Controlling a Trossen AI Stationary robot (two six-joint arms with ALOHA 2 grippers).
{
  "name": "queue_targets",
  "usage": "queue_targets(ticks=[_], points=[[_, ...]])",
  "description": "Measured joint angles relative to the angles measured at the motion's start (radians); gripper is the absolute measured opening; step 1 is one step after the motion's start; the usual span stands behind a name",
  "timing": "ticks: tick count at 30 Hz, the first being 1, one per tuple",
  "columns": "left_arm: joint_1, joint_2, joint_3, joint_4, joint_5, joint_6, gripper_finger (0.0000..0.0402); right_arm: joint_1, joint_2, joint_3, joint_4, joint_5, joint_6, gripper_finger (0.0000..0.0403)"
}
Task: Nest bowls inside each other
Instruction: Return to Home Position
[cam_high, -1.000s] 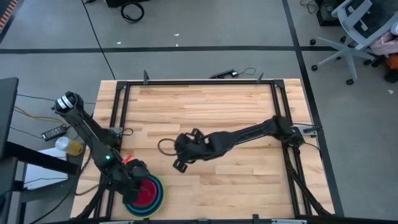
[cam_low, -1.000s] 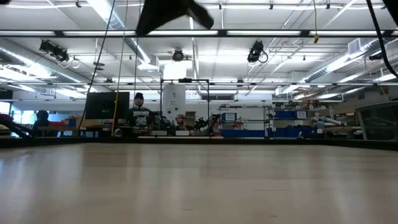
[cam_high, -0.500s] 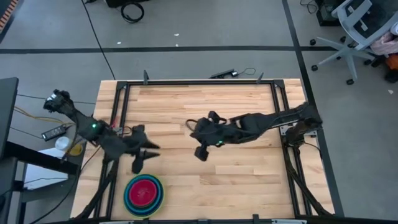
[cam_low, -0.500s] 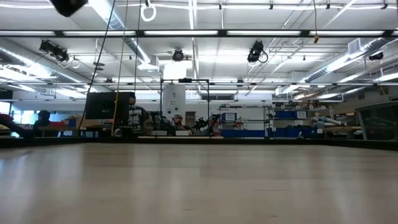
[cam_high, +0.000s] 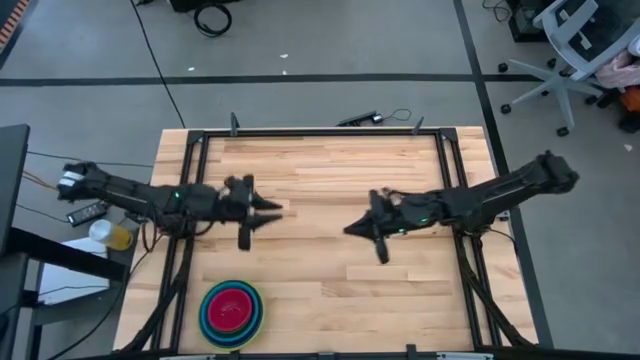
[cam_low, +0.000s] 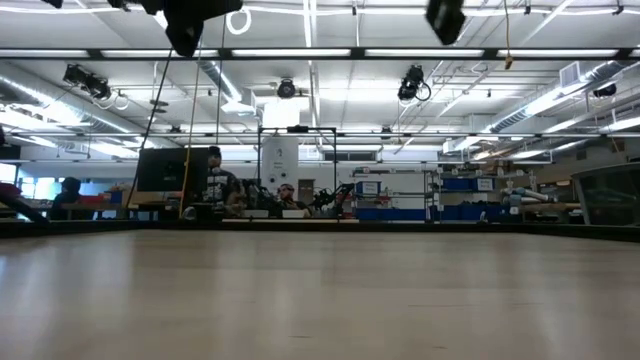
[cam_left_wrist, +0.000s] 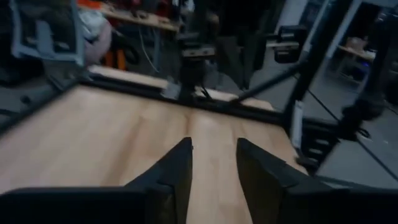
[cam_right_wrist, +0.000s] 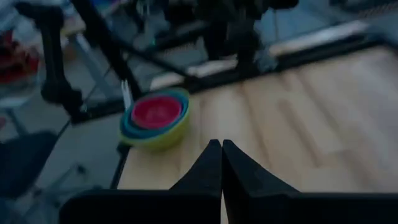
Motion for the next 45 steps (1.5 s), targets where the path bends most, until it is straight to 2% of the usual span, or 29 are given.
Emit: queue_targets(ticks=[3,7,9,15,21,25,30,35,39,45], points=[[0.101,-0.061,0.000,-0.033,0.055,0.042,0.0092,-0.010,-0.127,-0.062,0.011,0.055,-0.026,0.0005],[0.219,-0.131,-0.010,-0.093,0.193,0.092,0.0021,-0.020,-0.296,-0.134,0.013,0.082,-0.146,0.0002],[0.251,-0.155,-0.041,-0.095,0.246,0.099,0.0008,-0.019,-0.380,-0.180,0.018,0.091,-0.190,0.0002],[0.289,-0.211,-0.201,0.014,0.263,0.099,0.0007,-0.023,-0.574,-0.431,0.157,0.097,-0.176,0.0001],[0.293,-0.273,-0.361,0.203,0.263,0.112,0.0007,-0.039,-0.655,-0.609,0.234,0.054,-0.086,0.0000],[0.309,-0.334,-0.401,0.197,0.262,0.107,0.0006,-0.051,-0.719,-0.647,0.239,0.052,-0.113,0.0000],[0.341,-0.427,-0.412,0.156,0.262,0.118,0.0006,-0.080,-0.857,-0.709,0.236,0.026,-0.140,0.0000],[0.357,-0.519,-0.412,0.063,0.261,0.139,0.0006,-0.116,-0.978,-0.827,0.258,-0.004,-0.051,0.0000],[0.357,-0.560,-0.412,0.003,0.261,0.140,0.0006,-0.138,-1.011,-0.880,0.284,-0.033,-0.014,0.0000],[0.357,-0.528,-0.412,-0.008,0.260,0.140,0.0006,-0.187,-1.010,-0.881,0.271,-0.080,-0.032,0.0000]])
